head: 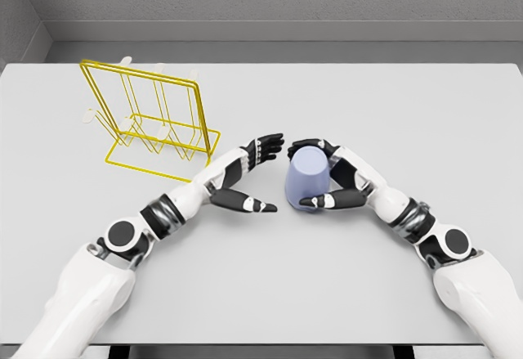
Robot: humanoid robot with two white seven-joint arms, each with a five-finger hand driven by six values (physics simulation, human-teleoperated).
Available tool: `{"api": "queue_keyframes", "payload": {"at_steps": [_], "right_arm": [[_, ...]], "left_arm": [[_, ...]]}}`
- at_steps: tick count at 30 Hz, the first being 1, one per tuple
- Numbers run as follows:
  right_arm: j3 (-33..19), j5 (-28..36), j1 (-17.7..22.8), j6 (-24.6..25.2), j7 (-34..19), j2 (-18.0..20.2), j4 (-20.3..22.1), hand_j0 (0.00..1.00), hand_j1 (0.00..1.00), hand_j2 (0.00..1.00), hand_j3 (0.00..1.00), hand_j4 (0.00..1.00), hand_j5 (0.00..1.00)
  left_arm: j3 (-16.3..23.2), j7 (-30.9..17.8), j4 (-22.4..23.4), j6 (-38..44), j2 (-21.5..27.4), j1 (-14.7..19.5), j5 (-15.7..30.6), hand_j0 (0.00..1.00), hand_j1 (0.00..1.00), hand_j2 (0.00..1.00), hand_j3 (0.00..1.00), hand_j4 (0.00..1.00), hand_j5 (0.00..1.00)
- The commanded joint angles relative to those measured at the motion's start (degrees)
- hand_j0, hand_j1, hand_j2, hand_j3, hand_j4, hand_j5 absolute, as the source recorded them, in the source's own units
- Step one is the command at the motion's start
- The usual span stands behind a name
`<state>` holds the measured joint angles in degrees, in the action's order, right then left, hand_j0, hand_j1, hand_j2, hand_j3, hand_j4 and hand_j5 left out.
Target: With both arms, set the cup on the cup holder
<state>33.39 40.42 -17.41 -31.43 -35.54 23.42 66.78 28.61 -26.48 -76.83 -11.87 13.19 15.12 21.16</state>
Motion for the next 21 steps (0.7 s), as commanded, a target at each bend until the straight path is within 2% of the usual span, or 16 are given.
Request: {"api": "queue_keyframes", "payload": {"at_steps": [1,2,17,21], "right_arm": [[1.6,3.3,0.1,-0.6,0.5,-1.3,-1.4,0.96,0.96,0.96,0.96,0.96,0.96],[1.6,2.7,0.1,-0.6,0.5,-1.3,-1.4,1.0,1.0,1.0,1.0,1.0,1.0],[-0.7,2.6,0.0,-0.6,0.5,-0.3,-2.0,1.0,1.0,1.0,1.0,1.0,1.0],[-0.8,2.5,-0.2,-0.7,0.5,-0.2,-3.4,1.0,1.0,1.0,1.0,1.0,1.0]], "left_arm": [[-0.8,-0.1,0.8,0.0,-0.4,-0.1,0.4,1.0,1.0,1.0,1.0,1.0,1.0],[-0.8,-0.1,0.8,0.0,-0.3,-0.1,0.4,1.0,1.0,1.0,1.0,1.0,1.0],[-0.8,-0.2,0.5,-0.1,-0.3,-0.1,0.4,1.0,1.0,1.0,1.0,1.0,1.0],[-0.7,-0.2,0.3,-0.2,-0.4,-0.2,0.5,1.0,1.0,1.0,1.0,1.0,1.0]]}}
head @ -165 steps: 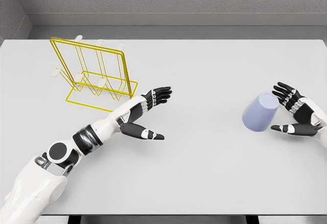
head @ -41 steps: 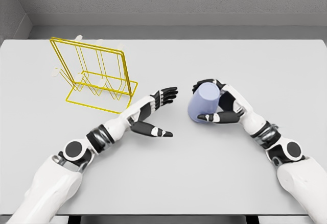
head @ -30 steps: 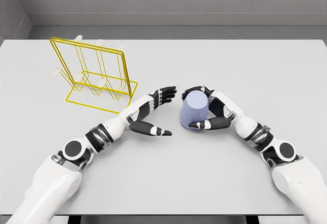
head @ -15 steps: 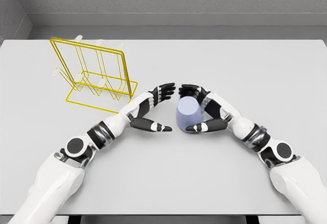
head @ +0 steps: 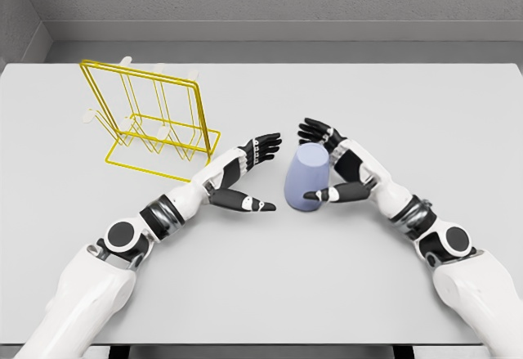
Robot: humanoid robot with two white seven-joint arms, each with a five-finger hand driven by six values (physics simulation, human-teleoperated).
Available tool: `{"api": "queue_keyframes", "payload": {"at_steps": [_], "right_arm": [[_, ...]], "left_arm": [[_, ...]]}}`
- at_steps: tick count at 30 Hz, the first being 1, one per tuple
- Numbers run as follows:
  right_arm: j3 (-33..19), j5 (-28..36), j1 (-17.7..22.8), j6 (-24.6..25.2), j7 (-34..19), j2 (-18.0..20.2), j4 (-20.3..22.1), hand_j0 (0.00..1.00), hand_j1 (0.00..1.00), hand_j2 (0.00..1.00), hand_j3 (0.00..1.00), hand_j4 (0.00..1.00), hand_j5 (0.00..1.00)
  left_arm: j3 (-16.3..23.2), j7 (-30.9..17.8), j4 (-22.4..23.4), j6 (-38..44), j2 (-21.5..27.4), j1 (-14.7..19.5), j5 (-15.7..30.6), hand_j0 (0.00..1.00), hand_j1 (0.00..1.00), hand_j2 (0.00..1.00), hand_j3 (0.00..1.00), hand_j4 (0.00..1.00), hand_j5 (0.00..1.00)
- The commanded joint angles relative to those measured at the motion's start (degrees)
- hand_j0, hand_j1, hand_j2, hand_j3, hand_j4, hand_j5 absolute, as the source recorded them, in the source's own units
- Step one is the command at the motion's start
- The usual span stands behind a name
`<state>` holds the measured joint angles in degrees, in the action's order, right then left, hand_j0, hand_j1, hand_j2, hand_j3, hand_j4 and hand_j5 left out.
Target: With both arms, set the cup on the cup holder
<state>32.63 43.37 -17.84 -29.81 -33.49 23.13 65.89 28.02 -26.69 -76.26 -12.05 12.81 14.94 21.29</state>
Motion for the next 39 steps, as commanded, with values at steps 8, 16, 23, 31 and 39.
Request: {"api": "queue_keyframes", "payload": {"at_steps": [8,16,23,31,39], "right_arm": [[0.1,-0.5,0.2,-2.4,-1.5,1.7,-3.0,1.0,1.0,1.0,1.0,1.0,1.0],[0.2,-1.9,0.9,-2.4,-1.5,5.0,-2.9,1.0,1.0,1.0,1.0,1.0,1.0],[0.0,-1.8,-1.7,-2.6,-1.5,11.0,-2.5,1.0,1.0,1.0,1.0,1.0,1.0],[-3.1,-1.7,-6.1,-5.2,-1.5,18.8,-3.2,1.0,1.0,1.0,1.0,1.0,1.0],[-2.6,-32.1,-13.3,-5.2,-1.5,23.5,-0.7,1.0,1.0,1.0,1.0,1.0,1.0]], "left_arm": [[0.3,-0.1,-0.6,-1.5,0.0,0.0,0.4,1.0,1.0,1.0,1.0,1.0,1.0],[0.5,-1.3,-1.8,-1.5,-1.2,0.0,0.1,1.0,1.0,1.0,1.0,1.0,1.0],[0.5,-1.2,0.0,-1.4,-2.7,1.0,-0.1,1.0,1.0,1.0,1.0,1.0,1.0],[1.9,-1.3,-0.3,-1.6,-3.4,0.9,-1.3,1.0,1.0,1.0,1.0,1.0,1.0],[2.6,-1.3,-0.1,-1.5,-4.8,1.1,-1.4,1.0,1.0,1.0,1.0,1.0,1.0]]}}
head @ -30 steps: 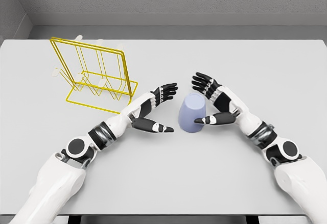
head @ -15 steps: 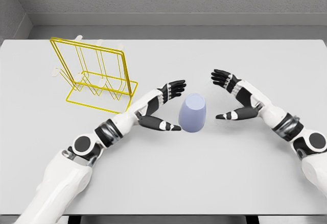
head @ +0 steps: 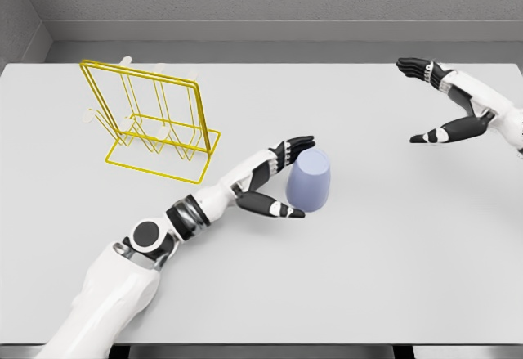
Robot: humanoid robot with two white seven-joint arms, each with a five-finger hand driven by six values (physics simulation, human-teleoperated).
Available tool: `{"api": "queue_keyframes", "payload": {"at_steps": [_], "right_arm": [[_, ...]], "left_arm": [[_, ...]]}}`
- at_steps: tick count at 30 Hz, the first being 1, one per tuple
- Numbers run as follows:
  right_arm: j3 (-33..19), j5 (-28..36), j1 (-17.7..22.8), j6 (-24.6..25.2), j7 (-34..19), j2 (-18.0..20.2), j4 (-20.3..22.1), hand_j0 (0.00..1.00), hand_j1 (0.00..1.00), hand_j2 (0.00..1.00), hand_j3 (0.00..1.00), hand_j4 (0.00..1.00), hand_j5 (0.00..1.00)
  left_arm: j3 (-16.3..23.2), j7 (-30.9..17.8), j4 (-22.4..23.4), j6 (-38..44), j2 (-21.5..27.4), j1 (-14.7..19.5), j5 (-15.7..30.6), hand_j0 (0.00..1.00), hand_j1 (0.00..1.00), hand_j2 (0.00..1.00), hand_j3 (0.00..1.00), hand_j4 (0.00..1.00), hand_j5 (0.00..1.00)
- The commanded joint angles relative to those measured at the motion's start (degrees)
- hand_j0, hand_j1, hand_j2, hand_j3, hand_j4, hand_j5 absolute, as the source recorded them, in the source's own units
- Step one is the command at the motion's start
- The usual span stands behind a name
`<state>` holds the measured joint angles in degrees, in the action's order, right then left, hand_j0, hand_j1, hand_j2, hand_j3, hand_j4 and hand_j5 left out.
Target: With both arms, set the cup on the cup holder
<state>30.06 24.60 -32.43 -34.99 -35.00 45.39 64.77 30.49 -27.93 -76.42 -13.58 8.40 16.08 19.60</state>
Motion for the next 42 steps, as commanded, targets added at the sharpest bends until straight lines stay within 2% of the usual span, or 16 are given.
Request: {"api": "queue_keyframes", "payload": {"at_steps": [1,2,3,4,8,9,10,15,16,18,19,21,34,40,42], "right_arm": [[-1.1,-23.0,-0.3,0.0,0.0,1.5,0.4,1.0,1.0,1.0,1.0,1.0,1.0],[-2.7,-31.1,-1.1,0.0,5.7,2.2,0.9,1.0,1.0,1.0,1.0,1.0,1.0],[-3.3,-36.4,-1.2,0.0,11.5,3.5,1.7,1.0,1.0,1.0,1.0,1.0,1.0],[-3.2,-36.7,-1.2,0.0,12.6,3.6,2.5,1.0,1.0,1.0,1.0,1.0,1.0],[-2.8,-36.6,-1.0,0.0,12.5,5.6,2.1,1.0,1.0,1.0,1.0,1.0,1.0],[-2.9,-36.5,-0.9,0.0,12.4,6.6,0.8,1.0,1.0,1.0,1.0,1.0,1.0],[-3.0,-36.5,-1.0,0.0,12.3,6.6,-0.3,1.0,1.0,1.0,1.0,1.0,1.0],[-2.6,-36.8,-1.2,0.0,12.6,6.7,-0.3,1.0,1.0,1.0,1.0,1.0,1.0],[-1.3,-36.9,-1.2,0.0,12.5,6.6,-0.3,1.0,1.0,1.0,1.0,1.0,1.0],[-0.9,-36.8,-1.7,0.0,12.6,6.4,0.0,1.0,1.0,1.0,1.0,1.0,1.0],[-0.8,-36.9,-1.8,0.0,12.5,5.9,0.0,1.0,1.0,1.0,1.0,1.0,1.0],[-0.8,-36.7,-3.3,0.0,12.9,3.8,0.1,1.0,1.0,1.0,1.0,1.0,1.0],[-0.7,-36.4,-4.4,0.0,12.5,3.1,-0.6,1.0,1.0,1.0,1.0,1.0,1.0],[-0.9,-36.2,-4.3,0.0,12.4,2.7,-0.6,1.0,1.0,1.0,1.0,1.0,1.0],[-0.9,-36.2,-4.4,0.0,12.4,2.7,-0.8,1.0,1.0,1.0,1.0,1.0,1.0]], "left_arm": [[0.0,0.1,0.2,0.0,-0.3,0.0,0.4,1.0,1.0,1.0,1.0,1.0,1.0],[0.0,0.1,0.7,0.1,-0.2,0.7,0.4,1.0,1.0,1.0,1.0,1.0,1.0],[0.0,0.1,1.4,0.1,-0.3,1.0,0.4,1.0,1.0,1.0,1.0,1.0,1.0],[0.0,0.1,1.7,0.1,-0.3,1.1,0.4,1.0,1.0,1.0,1.0,1.0,1.0],[0.1,0.1,1.6,0.1,-1.2,1.1,0.3,1.0,1.0,1.0,1.0,1.0,1.0],[0.1,0.1,1.7,0.1,-1.5,1.1,0.3,1.0,1.0,1.0,1.0,1.0,1.0],[0.1,0.1,1.7,0.1,-1.9,1.1,-0.2,1.0,1.0,1.0,1.0,1.0,1.0],[0.1,0.1,2.1,0.4,-4.0,1.5,-1.8,1.0,1.0,1.0,1.0,1.0,1.0],[0.1,0.1,2.1,0.4,-4.1,1.5,-1.8,0.95,0.95,0.95,0.95,0.95,0.95],[0.1,0.1,2.0,0.4,-4.1,1.5,-1.7,0.6,0.6,0.6,0.6,0.6,0.6],[0.2,0.0,2.0,0.3,-4.1,1.4,-1.8,0.49,0.49,0.49,0.49,0.49,0.49],[0.2,0.0,2.0,0.3,-4.1,1.4,-1.8,0.38,0.38,0.38,0.38,0.38,0.38],[0.1,-1.3,1.4,0.1,-3.4,1.1,-1.6,0.34,0.34,0.34,0.34,0.34,0.34],[-0.3,-1.4,-0.5,0.0,-2.5,0.9,-1.1,0.34,0.34,0.34,0.34,0.34,0.34],[-0.5,-2.9,-2.9,0.1,-1.4,0.9,-0.8,0.34,0.34,0.34,0.34,0.34,0.34]]}}
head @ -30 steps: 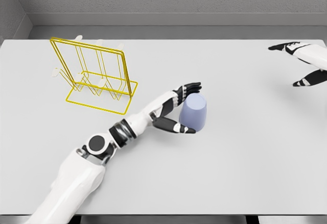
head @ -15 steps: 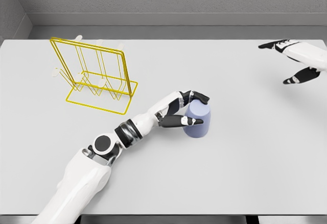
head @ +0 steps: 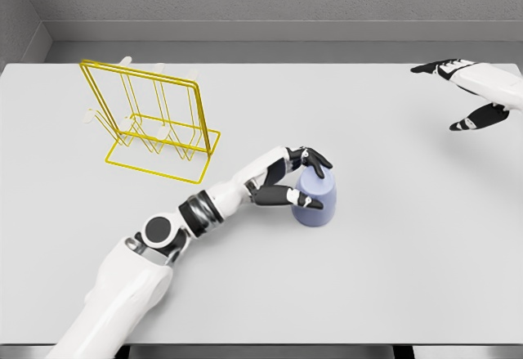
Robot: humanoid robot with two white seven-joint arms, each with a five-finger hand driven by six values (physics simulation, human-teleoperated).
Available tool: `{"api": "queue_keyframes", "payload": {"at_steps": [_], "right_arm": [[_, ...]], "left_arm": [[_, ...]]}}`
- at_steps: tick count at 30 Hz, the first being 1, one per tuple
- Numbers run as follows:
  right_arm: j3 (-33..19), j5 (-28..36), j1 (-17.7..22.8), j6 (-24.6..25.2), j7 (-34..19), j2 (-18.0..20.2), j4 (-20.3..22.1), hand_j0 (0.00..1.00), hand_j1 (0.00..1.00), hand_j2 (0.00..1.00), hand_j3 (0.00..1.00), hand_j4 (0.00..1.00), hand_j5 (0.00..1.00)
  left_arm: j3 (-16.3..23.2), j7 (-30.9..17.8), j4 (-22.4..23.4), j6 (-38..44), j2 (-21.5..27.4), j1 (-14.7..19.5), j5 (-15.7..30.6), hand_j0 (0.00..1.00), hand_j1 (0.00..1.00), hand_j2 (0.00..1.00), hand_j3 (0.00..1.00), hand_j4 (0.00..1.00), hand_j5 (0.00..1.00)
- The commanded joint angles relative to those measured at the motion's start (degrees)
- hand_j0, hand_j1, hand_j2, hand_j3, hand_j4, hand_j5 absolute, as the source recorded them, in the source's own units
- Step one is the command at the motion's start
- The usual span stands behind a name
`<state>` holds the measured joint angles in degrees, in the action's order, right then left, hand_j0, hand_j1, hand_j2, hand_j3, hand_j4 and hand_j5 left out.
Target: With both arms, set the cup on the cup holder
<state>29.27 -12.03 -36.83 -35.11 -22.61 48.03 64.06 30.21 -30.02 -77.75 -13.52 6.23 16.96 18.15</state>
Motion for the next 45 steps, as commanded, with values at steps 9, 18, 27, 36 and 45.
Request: {"api": "queue_keyframes", "payload": {"at_steps": [9,18,27,36,45], "right_arm": [[0.0,0.4,0.0,0.1,0.0,-0.1,-0.1,1.0,1.0,1.0,1.0,1.0,1.0],[0.0,0.4,0.1,0.1,-0.1,-0.2,-0.2,1.0,1.0,1.0,1.0,1.0,1.0],[-0.1,0.4,0.0,0.1,-0.1,-0.3,-1.0,1.0,1.0,1.0,1.0,1.0,1.0],[-0.1,0.4,-0.1,0.1,-0.1,-0.3,-1.0,1.0,1.0,1.0,1.0,1.0,1.0],[-0.1,0.5,-0.1,0.1,-0.1,-0.3,-1.0,1.0,1.0,1.0,1.0,1.0,1.0]], "left_arm": [[-1.4,-0.8,-11.2,0.5,9.2,-0.4,5.0,0.34,0.34,0.34,0.34,0.34,0.34],[-3.9,-0.7,-15.9,0.6,11.6,-2.1,5.4,0.34,0.34,0.34,0.34,0.34,0.34],[-6.0,-0.7,-16.7,0.7,13.4,-2.5,6.0,0.34,0.34,0.34,0.34,0.34,0.34],[-8.1,-0.7,-19.1,0.6,16.8,-3.8,7.9,0.35,0.35,0.35,0.35,0.35,0.35],[-9.4,-0.4,-21.3,0.7,19.3,-3.7,9.8,0.35,0.35,0.35,0.35,0.35,0.35]]}}
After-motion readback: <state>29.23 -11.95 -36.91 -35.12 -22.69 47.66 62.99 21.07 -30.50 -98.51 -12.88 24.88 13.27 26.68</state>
